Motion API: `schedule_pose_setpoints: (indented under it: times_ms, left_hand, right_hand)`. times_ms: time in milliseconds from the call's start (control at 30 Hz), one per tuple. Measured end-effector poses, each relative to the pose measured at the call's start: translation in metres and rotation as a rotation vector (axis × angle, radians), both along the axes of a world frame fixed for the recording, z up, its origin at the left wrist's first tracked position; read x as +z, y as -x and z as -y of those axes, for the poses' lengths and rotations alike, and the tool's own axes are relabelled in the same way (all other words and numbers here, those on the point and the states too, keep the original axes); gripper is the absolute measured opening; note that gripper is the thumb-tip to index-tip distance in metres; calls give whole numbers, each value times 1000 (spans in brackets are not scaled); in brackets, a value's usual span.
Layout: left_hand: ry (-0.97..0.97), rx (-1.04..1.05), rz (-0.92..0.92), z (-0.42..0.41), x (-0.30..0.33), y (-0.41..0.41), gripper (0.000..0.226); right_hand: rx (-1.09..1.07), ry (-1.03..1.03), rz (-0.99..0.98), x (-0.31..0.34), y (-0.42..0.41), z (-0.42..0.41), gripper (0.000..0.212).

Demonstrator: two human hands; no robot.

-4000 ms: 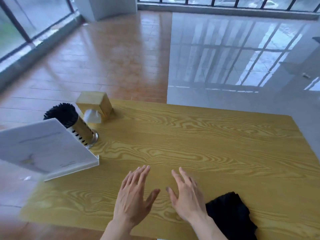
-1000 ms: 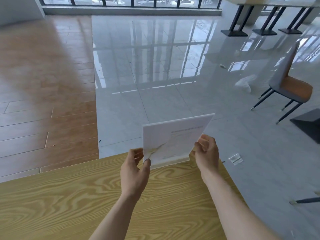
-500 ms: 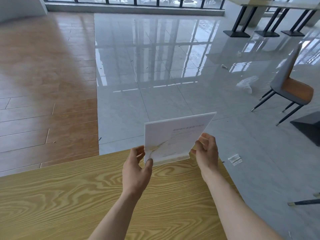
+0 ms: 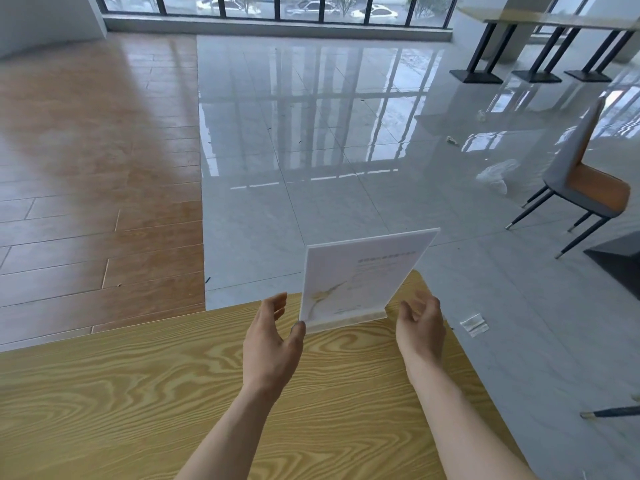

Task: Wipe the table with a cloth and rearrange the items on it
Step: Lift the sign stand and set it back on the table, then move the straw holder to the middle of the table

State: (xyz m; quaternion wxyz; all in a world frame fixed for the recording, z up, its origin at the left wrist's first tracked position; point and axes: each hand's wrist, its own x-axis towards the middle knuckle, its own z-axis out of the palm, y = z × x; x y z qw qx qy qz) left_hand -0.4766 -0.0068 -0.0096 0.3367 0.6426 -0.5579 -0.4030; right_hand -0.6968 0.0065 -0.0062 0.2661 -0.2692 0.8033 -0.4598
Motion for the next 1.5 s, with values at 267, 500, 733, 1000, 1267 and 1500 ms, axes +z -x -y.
schedule_pose_setpoints:
  times_ms: [267,500,733,1000,1267,1500]
  left_hand:
    - [-34,114,50,-56,3,-108,40]
    - [-85,324,25,-142,-13,-260,30]
    - [-136,583,-3,-236,-31,-422,17]
    - [-121,878,-53,-290,-57,-550,26]
    - [-29,784,-112,-263,-57,-633,103]
    - [22,629,-187,-244,-55,-651,89]
  right_hand:
    - [222,-134,-8,-34,-126,-56,23]
    - [588,-209,22,-39,-297,-90,16]
    - [909,-231,3,-45,-488,-134,12]
    - [1094,-216,28,-49,-636,-172,19]
    - [1198,-197,25,-35,-705,-157,69]
    - [1250,-154,88,-27,-727,-148,76]
